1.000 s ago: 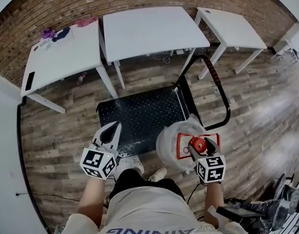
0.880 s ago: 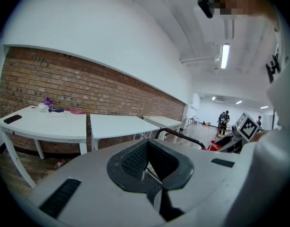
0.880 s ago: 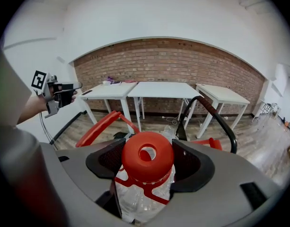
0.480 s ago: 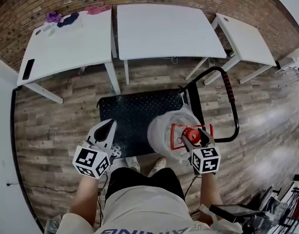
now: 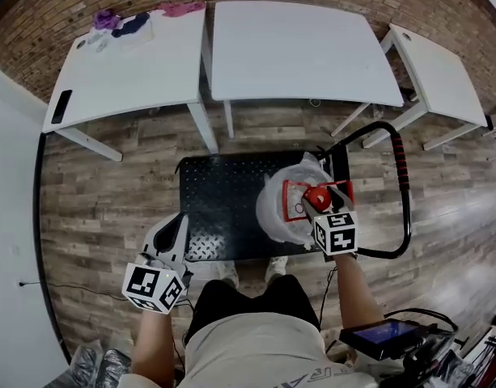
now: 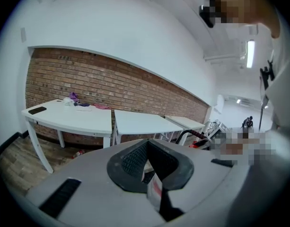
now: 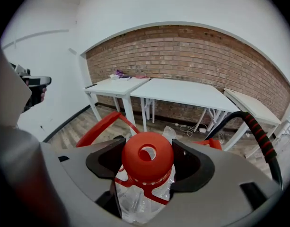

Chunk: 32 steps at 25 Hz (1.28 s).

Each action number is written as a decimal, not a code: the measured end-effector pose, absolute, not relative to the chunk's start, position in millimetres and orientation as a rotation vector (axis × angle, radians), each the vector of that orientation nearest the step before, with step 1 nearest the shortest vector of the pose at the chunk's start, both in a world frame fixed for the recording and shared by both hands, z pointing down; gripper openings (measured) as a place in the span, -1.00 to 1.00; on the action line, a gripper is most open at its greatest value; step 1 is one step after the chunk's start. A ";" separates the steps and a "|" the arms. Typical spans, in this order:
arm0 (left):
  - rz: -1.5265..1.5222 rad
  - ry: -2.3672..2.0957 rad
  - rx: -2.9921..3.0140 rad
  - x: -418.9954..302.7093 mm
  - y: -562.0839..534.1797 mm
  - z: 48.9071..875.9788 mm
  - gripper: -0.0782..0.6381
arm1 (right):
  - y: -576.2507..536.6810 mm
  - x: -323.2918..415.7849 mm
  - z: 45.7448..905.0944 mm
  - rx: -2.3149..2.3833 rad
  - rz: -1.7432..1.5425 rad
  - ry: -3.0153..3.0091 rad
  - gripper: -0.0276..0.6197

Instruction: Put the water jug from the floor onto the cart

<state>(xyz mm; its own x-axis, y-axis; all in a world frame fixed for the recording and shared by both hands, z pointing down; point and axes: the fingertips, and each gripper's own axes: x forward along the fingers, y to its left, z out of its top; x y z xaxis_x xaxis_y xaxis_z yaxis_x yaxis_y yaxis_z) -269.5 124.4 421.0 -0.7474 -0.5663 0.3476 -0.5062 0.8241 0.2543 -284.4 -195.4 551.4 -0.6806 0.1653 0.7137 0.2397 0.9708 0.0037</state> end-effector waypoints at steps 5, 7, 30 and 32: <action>-0.183 -2.589 0.657 -262.4 122.3 425.6 -0.78 | -215.1 -331.4 590.1 -0.335 -0.185 -2.314 0.05; -0.194 -2.594 0.625 -260.9 116.2 427.1 -0.78 | -229.5 -352.1 602.1 -0.336 -0.203 -2.319 0.05; -0.109 -2.551 0.423 -264.1 104.0 458.9 -0.78 | -303.0 -464.4 717.2 -0.257 -0.162 -2.237 0.05; -0.112 -2.547 0.428 -265.9 104.0 459.4 -0.78 | -307.1 -463.8 717.5 -0.242 -0.145 -2.242 0.05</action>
